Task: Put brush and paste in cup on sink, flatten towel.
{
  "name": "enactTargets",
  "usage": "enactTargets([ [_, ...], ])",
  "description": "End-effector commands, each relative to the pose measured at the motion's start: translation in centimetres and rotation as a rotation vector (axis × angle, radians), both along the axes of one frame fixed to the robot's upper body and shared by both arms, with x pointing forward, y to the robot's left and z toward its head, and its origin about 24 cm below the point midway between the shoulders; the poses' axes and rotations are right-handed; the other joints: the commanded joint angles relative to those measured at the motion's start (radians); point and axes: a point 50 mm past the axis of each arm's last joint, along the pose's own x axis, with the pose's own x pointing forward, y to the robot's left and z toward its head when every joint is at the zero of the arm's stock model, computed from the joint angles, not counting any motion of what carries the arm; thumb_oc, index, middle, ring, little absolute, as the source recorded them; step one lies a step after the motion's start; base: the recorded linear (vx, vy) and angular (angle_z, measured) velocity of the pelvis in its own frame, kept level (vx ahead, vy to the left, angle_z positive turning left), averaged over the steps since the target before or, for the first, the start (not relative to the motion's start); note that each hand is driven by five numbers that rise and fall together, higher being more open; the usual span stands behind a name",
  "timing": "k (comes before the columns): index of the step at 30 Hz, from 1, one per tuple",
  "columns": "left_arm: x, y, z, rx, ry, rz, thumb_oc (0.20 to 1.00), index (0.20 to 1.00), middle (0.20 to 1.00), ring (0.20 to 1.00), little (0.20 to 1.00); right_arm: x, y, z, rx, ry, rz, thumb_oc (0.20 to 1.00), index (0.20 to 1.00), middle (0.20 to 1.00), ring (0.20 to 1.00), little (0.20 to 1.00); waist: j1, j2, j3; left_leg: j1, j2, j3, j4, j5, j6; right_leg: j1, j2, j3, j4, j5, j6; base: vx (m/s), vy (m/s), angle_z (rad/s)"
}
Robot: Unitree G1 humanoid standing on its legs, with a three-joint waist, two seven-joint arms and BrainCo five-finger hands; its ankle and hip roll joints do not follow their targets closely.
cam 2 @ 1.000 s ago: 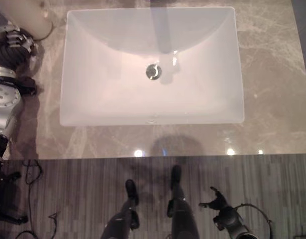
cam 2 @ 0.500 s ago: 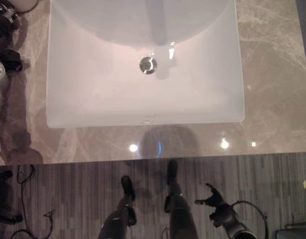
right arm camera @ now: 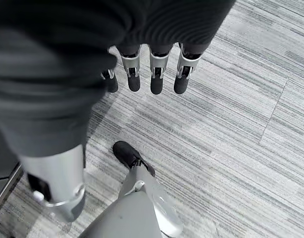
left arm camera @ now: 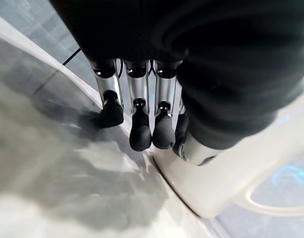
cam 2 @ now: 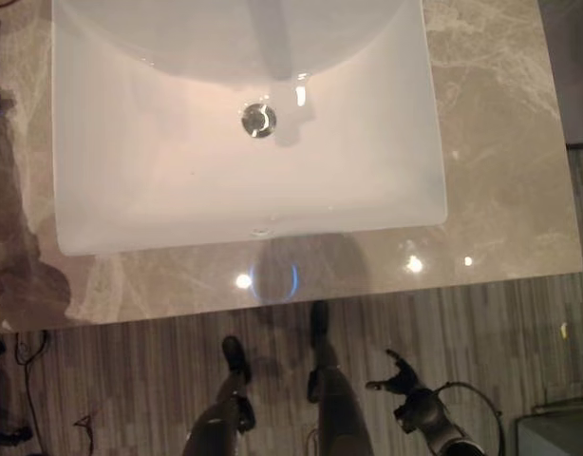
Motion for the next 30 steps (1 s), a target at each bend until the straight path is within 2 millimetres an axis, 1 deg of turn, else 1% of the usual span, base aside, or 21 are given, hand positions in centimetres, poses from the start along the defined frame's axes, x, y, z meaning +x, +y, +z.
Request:
enactTargets([
  [1, -1.0, 1.0, 1.4, 0.011, -0.042, 0.067, 0.200, 0.200, 0.200, 0.200, 0.200, 0.9, -0.6, 0.7, 0.005, -0.040, -0.018, 1.000, 1.000, 1.000, 1.000, 1.000, 0.005, 0.033, 0.013, -0.028, 0.028, -0.106, 0.002, 0.055, -0.026, 0.099, -0.070, 0.065, -0.002, 0.059, 0.154, 0.02, 0.025, -0.04],
  [3, -0.9, 0.9, 1.0, 0.018, -0.041, 0.057, 0.200, 0.200, 0.200, 0.200, 0.200, 0.8, -0.6, 0.7, 0.007, -0.044, -0.016, 1.000, 1.000, 1.000, 1.000, 1.000, 0.009, 0.034, 0.012, -0.024, 0.025, -0.109, 0.002, 0.053, -0.024, 0.103, -0.072, 0.065, -0.002, 0.054, 0.153, 0.01, 0.018, 0.00],
  [4, -0.7, 0.8, 0.3, 0.016, -0.043, 0.058, 0.200, 0.200, 0.200, 0.200, 0.200, 0.7, -0.6, 0.8, 0.006, -0.046, -0.014, 1.000, 1.000, 1.000, 1.000, 1.000, 0.012, 0.035, 0.011, -0.014, 0.022, -0.112, 0.002, 0.050, -0.023, 0.110, -0.074, 0.063, -0.002, 0.047, 0.152, 0.02, 0.032, 0.00],
  [6, -0.5, 0.3, -0.3, 0.023, -0.055, 0.050, 0.200, 0.200, 0.200, 0.200, 0.200, 0.6, -0.4, 0.6, 0.007, -0.041, -0.012, 1.000, 1.000, 1.000, 1.000, 1.000, 0.017, 0.035, 0.012, 0.000, 0.020, -0.115, 0.002, 0.046, -0.021, 0.124, -0.075, 0.060, -0.002, 0.036, 0.149, 0.01, 0.019, -0.01],
  [7, -0.5, 0.3, -0.4, 0.022, -0.055, 0.051, 0.200, 0.200, 0.200, 0.200, 0.200, 0.6, -0.5, 0.6, 0.006, -0.040, -0.012, 1.000, 1.000, 1.000, 1.000, 1.000, 0.016, 0.036, 0.012, 0.001, 0.020, -0.115, 0.002, 0.046, -0.021, 0.125, -0.075, 0.060, -0.002, 0.035, 0.149, 0.02, 0.006, -0.04],
  [8, -0.3, -0.2, -1.5, 0.031, -0.058, 0.042, 0.200, 0.200, 0.200, 0.200, 0.200, 0.4, -0.5, 0.5, -0.003, -0.034, -0.010, 1.000, 1.000, 1.000, 1.000, 1.000, 0.021, 0.033, 0.014, 0.024, 0.018, -0.118, 0.002, 0.040, -0.019, 0.150, -0.078, 0.056, -0.002, 0.027, 0.146, 0.03, 0.008, -0.04],
  [9, -0.3, -0.4, -1.9, 0.037, -0.067, 0.034, 0.200, 0.200, 0.200, 0.200, 0.200, 0.3, -0.5, 0.4, -0.005, -0.027, -0.014, 1.000, 1.000, 1.000, 1.000, 1.000, 0.026, 0.031, 0.013, 0.035, 0.016, -0.118, 0.002, 0.036, -0.018, 0.162, -0.078, 0.054, -0.002, 0.021, 0.143, 0.04, 0.012, -0.07],
  [11, -0.2, -0.7, -3.7, 0.007, -0.075, 0.022, 0.200, 0.200, 0.200, 0.200, 0.200, 0.0, -0.7, 0.1, -0.022, -0.009, -0.026, 1.000, 1.000, 1.000, 1.000, 1.000, 0.034, 0.030, 0.014, 0.078, 0.010, -0.119, 0.002, 0.025, -0.016, 0.205, -0.084, 0.051, -0.002, 0.014, 0.138, 0.04, 0.017, -0.06],
  [12, -0.2, -0.7, -3.8, 0.005, -0.074, 0.024, 0.200, 0.200, 0.200, 0.200, 0.200, 0.0, -0.8, 0.1, -0.025, -0.008, -0.024, 1.000, 1.000, 1.000, 1.000, 1.000, 0.033, 0.032, 0.016, 0.082, 0.010, -0.119, 0.002, 0.025, -0.016, 0.209, -0.084, 0.051, -0.002, 0.014, 0.138, 0.06, 0.043, -0.02],
  [13, -0.4, -1.0, -5.8, -0.019, -0.074, -0.004, 0.200, 0.200, 0.200, 0.200, 0.200, -0.5, -1.0, -0.1, -0.038, 0.010, -0.032, 1.000, 1.000, 1.000, 1.000, 1.000, 0.041, 0.031, 0.017, 0.126, 0.008, -0.115, 0.002, 0.012, -0.014, 0.253, -0.090, 0.047, -0.002, 0.002, 0.135, 0.07, 0.057, 0.01],
  [14, -0.4, -1.2, -7.0, -0.040, -0.072, -0.019, 0.200, 0.200, 0.200, 0.200, 0.200, -0.8, -1.1, -0.3, -0.045, 0.024, -0.038, 1.000, 1.000, 1.000, 1.000, 1.000, 0.047, 0.029, 0.016, 0.151, 0.005, -0.113, 0.002, 0.009, -0.013, 0.280, -0.094, 0.041, -0.002, -0.003, 0.133, 0.08, 0.066, 0.04],
  [16, -0.7, -2.8, -8.8, -0.061, -0.096, -0.100, 0.200, 0.200, 0.200, 0.200, 0.200, -1.2, -1.5, -0.5, -0.057, 0.040, -0.051, 1.000, 1.000, 1.000, 1.000, 1.000, 0.050, 0.027, 0.018, 0.196, -0.003, -0.117, 0.002, -0.003, -0.007, 0.325, -0.097, 0.035, -0.002, -0.011, 0.127, 0.05, 0.049, 0.07],
  [17, -1.1, -3.2, -9.9, -0.057, -0.091, -0.128, 0.200, 0.200, 0.200, 0.200, 0.200, -1.5, -1.5, -0.6, -0.056, 0.048, -0.059, 1.000, 1.000, 1.000, 1.000, 1.000, 0.056, 0.026, 0.011, 0.213, -0.005, -0.113, 0.002, -0.008, -0.003, 0.340, -0.099, 0.030, -0.002, -0.018, 0.124, 0.07, 0.079, 0.19],
  [18, -2.0, -3.0, -11.5, -0.057, -0.081, -0.134, 0.200, 0.200, 0.200, 0.200, 0.200, -2.1, -1.9, -0.8, -0.064, 0.067, -0.065, 1.000, 1.000, 1.000, 1.000, 1.000, 0.058, 0.027, 0.010, 0.249, -0.008, -0.110, 0.002, -0.018, 0.002, 0.371, -0.101, 0.032, 0.001, -0.027, 0.124, 0.09, 0.102, 0.23],
  [19, -2.6, -3.3, -12.5, -0.078, -0.085, -0.152, 0.200, 0.200, 0.200, 0.200, 0.200, -2.4, -1.9, -1.0, -0.067, 0.081, -0.069, 1.000, 1.000, 1.000, 1.000, 1.000, 0.063, 0.027, 0.002, 0.277, -0.013, -0.109, 0.002, -0.029, 0.007, 0.395, -0.104, 0.031, 0.005, -0.037, 0.122, 0.08, 0.099, 0.21],
  [21, -3.9, -4.0, -15.5, -0.117, -0.055, -0.206, 0.200, 0.200, 0.200, 0.200, 0.200, -3.3, -2.4, -1.5, -0.071, 0.115, -0.106, 1.000, 1.000, 1.000, 1.000, 1.000, 0.067, 0.026, -0.024, 0.321, -0.024, -0.105, 0.002, -0.043, 0.019, 0.432, -0.114, 0.037, 0.015, -0.043, 0.120, 0.09, 0.102, 0.04],
  [24, -5.9, -5.1, -19.0, -0.126, 0.026, -0.276, 0.200, 0.200, 0.200, 0.200, 0.200, -4.5, -2.6, -2.0, -0.072, 0.161, -0.127, 1.000, 1.000, 1.000, 1.000, 1.000, 0.078, 0.024, -0.062, 0.386, -0.041, -0.098, 0.002, -0.070, 0.038, 0.477, -0.128, 0.043, 0.050, -0.063, 0.122, 0.08, 0.107, 0.01],
  [25, -6.0, -5.1, -19.1, -0.128, 0.029, -0.274, 0.200, 0.200, 0.200, 0.200, 0.200, -4.6, -2.7, -2.0, -0.074, 0.164, -0.126, 1.000, 1.000, 1.000, 1.000, 1.000, 0.077, 0.025, -0.062, 0.389, -0.042, -0.097, 0.002, -0.071, 0.039, 0.479, -0.129, 0.044, 0.051, -0.065, 0.123, 0.06, 0.118, 0.00],
  [26, -7.2, -5.0, -20.5, -0.081, 0.094, -0.271, 0.200, 0.200, 0.200, 0.200, 0.200, -4.9, -3.0, -2.0, -0.075, 0.169, -0.134, 1.000, 1.000, 1.000, 1.000, 1.000, 0.081, 0.025, -0.079, 0.420, -0.056, -0.098, 0.002, -0.083, 0.052, 0.494, -0.140, 0.050, 0.086, -0.061, 0.125, 0.06, 0.116, 0.02],
  [27, -8.0, -5.2, -21.0, -0.022, 0.140, -0.270, 0.200, 0.200, 0.200, 0.200, 0.200, -5.4, -3.3, -2.1, -0.062, 0.172, -0.171, 1.000, 1.000, 1.000, 1.000, 1.000, 0.083, 0.025, -0.092, 0.440, -0.065, -0.097, 0.002, -0.093, 0.060, 0.503, -0.149, 0.055, 0.106, -0.061, 0.129, 0.07, 0.149, -0.02],
  [30, -9.6, -5.3, -22.0, 0.043, 0.216, -0.297, 0.200, 0.200, 0.200, 0.200, 0.200, -6.4, -3.9, -2.1, 0.003, 0.157, -0.298, 1.000, 1.000, 1.000, 1.000, 1.000, 0.081, 0.032, -0.111, 0.473, -0.091, -0.106, 0.002, -0.108, 0.081, 0.501, -0.169, 0.075, 0.187, -0.041, 0.137, 0.03, 0.140, 0.01],
])
